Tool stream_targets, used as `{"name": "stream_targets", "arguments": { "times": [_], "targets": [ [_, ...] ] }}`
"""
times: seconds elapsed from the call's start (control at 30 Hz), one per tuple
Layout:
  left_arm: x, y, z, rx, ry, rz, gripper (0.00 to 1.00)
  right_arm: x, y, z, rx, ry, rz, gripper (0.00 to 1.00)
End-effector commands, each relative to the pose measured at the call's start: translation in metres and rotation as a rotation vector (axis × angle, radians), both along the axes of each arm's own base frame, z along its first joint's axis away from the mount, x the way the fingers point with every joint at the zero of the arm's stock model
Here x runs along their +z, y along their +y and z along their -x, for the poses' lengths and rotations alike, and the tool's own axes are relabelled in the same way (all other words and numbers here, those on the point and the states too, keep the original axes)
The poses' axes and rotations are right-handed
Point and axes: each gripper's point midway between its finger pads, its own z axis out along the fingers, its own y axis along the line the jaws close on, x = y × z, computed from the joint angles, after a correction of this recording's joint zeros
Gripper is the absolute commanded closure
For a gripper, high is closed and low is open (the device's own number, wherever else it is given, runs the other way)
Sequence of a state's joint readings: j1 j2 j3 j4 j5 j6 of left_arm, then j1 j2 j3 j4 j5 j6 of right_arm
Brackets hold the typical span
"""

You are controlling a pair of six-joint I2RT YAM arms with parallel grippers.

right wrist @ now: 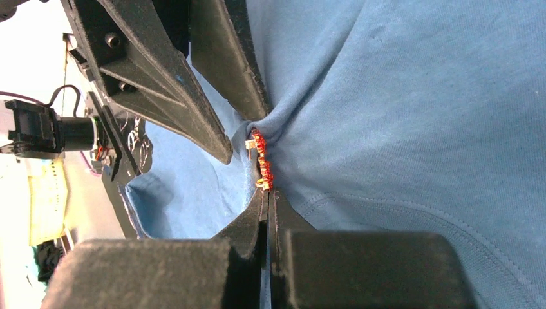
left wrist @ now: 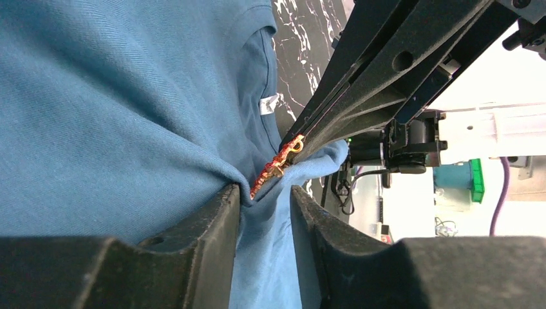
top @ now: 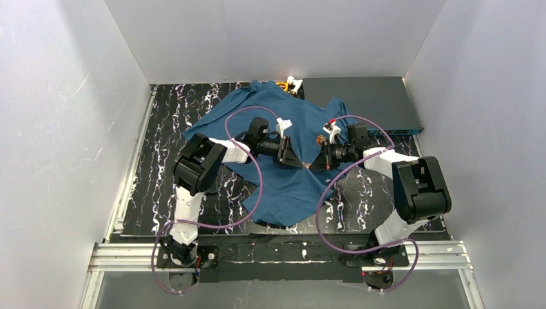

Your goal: Remove the brooch from the garment

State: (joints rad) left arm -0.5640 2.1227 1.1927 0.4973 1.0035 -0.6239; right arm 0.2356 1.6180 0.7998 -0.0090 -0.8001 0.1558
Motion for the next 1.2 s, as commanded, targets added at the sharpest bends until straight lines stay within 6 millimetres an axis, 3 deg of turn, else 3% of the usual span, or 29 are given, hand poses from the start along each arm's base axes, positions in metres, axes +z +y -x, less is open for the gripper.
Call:
{"name": "stream_targets", "arguments": {
  "times": [0.0,0.13,0.4,0.5,0.6,1.0,1.17],
  "targets": [
    [0.005,-0.006,0.009,-0.042,-0.022,0.038,0.63,0.015,0.012,0.003,0.055,-0.041,-0.08,0.99],
    [-0.004,-0.005,0.007,-0.024,-0.015,0.019,0.54,0.018,0.013,0.005,0.07,-0.045,-0.09,0.99],
    [-0.004,-0.006,0.01,-0.051,-0.04,0.03,0.55,0.018,0.013,0.011,0.084,-0.038,-0.107,0.99],
    [-0.012,-0.002,0.006,-0.004,-0.057,-0.005,0.4,0.019,0.013,0.012,0.087,-0.039,-0.11,0.99],
    [-0.013,-0.002,0.01,-0.021,-0.056,0.004,0.4,0.02,0.012,0.012,0.086,-0.039,-0.111,0.99],
    [0.004,-0.003,0.02,-0.103,-0.102,0.081,0.78,0.01,0.008,0.008,0.068,-0.019,-0.094,0.98],
    [0.005,-0.001,0.024,-0.131,-0.123,0.095,0.9,0.009,0.003,0.015,0.154,-0.03,-0.043,0.79]
  ]
}}
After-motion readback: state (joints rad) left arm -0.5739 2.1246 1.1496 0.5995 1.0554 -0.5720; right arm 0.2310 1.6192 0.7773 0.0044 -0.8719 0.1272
